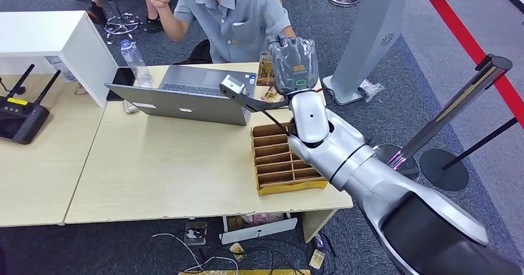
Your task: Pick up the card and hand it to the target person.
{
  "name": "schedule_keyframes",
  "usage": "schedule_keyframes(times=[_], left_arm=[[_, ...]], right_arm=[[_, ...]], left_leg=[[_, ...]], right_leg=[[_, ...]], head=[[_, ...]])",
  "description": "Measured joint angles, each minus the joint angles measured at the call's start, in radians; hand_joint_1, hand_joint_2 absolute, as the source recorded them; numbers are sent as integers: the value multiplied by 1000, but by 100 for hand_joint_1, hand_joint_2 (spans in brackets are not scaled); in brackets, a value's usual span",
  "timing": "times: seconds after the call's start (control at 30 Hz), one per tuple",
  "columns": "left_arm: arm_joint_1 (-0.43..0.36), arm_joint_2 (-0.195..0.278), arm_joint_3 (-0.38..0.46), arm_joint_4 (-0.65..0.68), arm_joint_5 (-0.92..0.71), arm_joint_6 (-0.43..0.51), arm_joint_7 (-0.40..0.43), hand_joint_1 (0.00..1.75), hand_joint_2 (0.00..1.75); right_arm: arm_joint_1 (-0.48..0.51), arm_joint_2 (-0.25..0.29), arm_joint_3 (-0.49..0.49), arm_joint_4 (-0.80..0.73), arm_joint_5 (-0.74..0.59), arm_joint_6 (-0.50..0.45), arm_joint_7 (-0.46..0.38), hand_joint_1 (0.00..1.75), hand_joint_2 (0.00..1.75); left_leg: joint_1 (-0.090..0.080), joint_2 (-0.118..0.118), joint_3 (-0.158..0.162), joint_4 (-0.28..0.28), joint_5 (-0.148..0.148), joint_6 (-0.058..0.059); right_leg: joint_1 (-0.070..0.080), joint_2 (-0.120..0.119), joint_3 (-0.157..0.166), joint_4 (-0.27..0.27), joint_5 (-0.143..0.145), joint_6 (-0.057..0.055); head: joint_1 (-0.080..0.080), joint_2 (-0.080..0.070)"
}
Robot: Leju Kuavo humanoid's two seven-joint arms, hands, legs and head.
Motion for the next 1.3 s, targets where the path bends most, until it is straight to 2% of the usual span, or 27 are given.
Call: schedule_keyframes(times=[0.3,0.57,1.0,1.3], left_arm=[[-4,-1,0,0,-36,-16,2,0,0],[-20,-7,0,0,-61,-26,17,0,0],[-32,-10,0,0,-85,-37,19,0,0],[-34,-10,0,0,-91,-42,19,0,0]], right_arm=[[-89,-6,-18,2,1,-35,3,175,175],[-119,9,-17,43,4,-52,-10,175,175],[-132,43,-9,182,20,-26,-8,175,175],[-107,68,7,271,24,3,-5,173,175]], left_leg=[[0,0,0,0,0,0],[0,0,0,0,0,0],[0,0,-1,0,0,0],[0,0,-1,0,0,0]], right_leg=[[0,0,0,0,0,0],[0,0,0,0,0,0],[0,0,0,0,0,0],[0,-1,0,0,0,0]], head=[[0,0],[0,0],[0,0],[0,0]])
